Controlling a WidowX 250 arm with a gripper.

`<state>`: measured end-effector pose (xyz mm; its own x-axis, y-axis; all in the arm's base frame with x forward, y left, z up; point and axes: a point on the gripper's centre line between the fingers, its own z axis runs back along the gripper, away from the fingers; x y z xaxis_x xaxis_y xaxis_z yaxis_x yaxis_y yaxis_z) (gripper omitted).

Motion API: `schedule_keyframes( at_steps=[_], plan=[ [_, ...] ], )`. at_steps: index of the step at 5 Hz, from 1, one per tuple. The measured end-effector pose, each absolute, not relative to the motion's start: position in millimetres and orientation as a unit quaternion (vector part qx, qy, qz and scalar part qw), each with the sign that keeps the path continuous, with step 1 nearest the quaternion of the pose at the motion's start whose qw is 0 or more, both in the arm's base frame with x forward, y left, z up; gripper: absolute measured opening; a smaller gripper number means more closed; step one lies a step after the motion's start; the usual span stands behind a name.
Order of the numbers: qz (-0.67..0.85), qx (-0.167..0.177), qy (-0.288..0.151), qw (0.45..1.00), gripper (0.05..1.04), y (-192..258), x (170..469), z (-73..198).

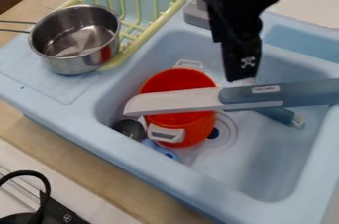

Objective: Move the knife to the left bottom corner of the sink

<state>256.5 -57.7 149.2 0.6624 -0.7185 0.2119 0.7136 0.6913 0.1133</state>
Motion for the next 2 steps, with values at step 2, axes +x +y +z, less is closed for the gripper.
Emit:
schedule_keyframes(
  at_steps=[2],
  plan=[
    [-0.351,0.048,-0.127,0.926,0.994,-33,276,137]
  ],
)
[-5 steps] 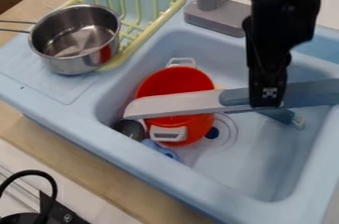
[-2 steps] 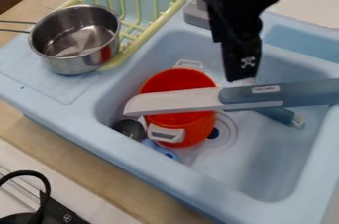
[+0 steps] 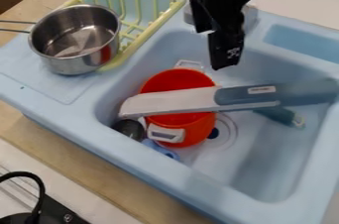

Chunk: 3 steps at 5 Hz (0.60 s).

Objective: Move the knife to the left bottom corner of the sink

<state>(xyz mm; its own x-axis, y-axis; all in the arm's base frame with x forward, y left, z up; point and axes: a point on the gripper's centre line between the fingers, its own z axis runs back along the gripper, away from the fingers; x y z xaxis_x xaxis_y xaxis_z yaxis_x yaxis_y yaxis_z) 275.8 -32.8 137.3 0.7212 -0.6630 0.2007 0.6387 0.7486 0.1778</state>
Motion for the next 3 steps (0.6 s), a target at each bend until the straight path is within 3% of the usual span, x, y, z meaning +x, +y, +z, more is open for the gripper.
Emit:
schedule_keyframes(
  at_steps=[3],
  plan=[
    [-0.288,0.037,-0.155,0.944,0.994,-17.1,272.0,138.7]
  ],
)
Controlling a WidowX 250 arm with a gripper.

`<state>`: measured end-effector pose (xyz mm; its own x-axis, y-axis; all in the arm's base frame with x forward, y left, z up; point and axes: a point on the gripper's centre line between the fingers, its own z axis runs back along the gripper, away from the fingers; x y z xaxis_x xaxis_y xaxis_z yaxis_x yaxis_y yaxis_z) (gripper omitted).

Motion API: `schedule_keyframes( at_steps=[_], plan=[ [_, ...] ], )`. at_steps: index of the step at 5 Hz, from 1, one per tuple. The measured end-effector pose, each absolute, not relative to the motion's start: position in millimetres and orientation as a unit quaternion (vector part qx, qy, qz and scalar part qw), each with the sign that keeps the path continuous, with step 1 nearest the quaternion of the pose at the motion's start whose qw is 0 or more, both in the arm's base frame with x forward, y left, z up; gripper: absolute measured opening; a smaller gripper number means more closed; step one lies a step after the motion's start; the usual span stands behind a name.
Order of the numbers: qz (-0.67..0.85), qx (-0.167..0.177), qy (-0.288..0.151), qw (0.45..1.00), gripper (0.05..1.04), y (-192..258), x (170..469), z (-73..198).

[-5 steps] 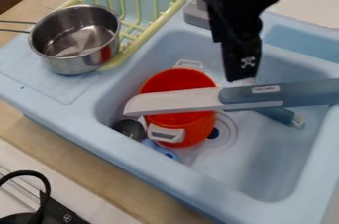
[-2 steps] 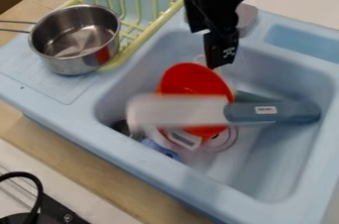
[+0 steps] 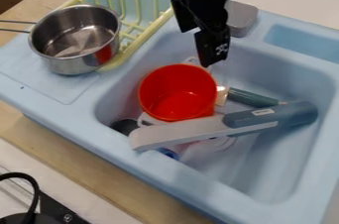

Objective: Move the knife to the left bottom corner of the sink

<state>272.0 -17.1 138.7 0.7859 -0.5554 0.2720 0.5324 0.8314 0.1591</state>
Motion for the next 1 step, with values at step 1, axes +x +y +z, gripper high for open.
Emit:
schedule_keyframes(
  at_steps=[1],
  plan=[
    [-0.265,0.031,-0.158,0.951,0.994,-13.9,272.0,136.7]
  ],
)
